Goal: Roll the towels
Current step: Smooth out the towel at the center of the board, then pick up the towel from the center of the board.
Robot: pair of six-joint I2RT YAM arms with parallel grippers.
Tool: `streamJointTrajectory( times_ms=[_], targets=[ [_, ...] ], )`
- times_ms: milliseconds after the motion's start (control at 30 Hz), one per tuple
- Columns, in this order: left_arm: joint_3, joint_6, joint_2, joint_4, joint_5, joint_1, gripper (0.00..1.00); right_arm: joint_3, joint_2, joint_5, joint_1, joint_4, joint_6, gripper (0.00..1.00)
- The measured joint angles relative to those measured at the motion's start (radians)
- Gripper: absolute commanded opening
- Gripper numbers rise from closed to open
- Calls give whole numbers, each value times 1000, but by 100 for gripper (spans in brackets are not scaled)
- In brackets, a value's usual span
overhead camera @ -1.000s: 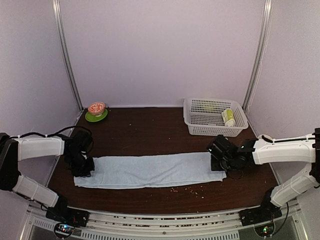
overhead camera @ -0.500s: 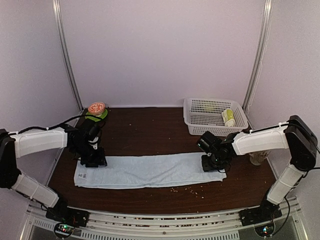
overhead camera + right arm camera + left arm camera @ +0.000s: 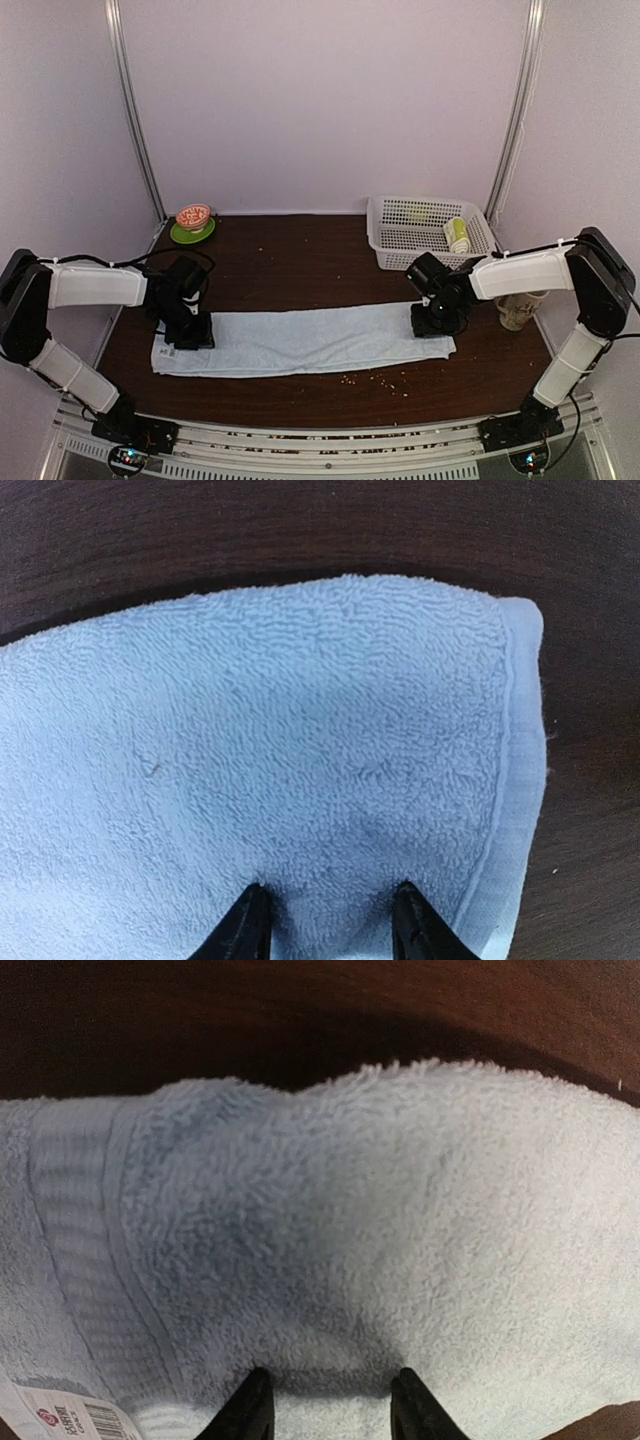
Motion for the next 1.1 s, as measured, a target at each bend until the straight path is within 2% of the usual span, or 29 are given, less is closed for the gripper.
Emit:
streamJointTrajectory(
  times_ms=[133,300,433,633,867,1100],
  targets=[
    [-14,-5,-8,14,-3,1,38,-27,-11,-17,-3,17,15,42],
    [-39,-5,-29,39,-3,1,38,-148,-103,-16,-6,126,97,44],
    [-39,-3,-28,48,7,2,42,-198,-161,-11,-8,163,158,48],
    [-20,19,-18,63,32,-10,48,-226,-268,-2,-8,31,225,52],
    [11,40,-18,30,44,-16,48,-229,-452,51,-8,-111,312,53],
    [19,40,-18,31,37,-16,46,-284,-440,49,-8,-115,391,52]
  ],
)
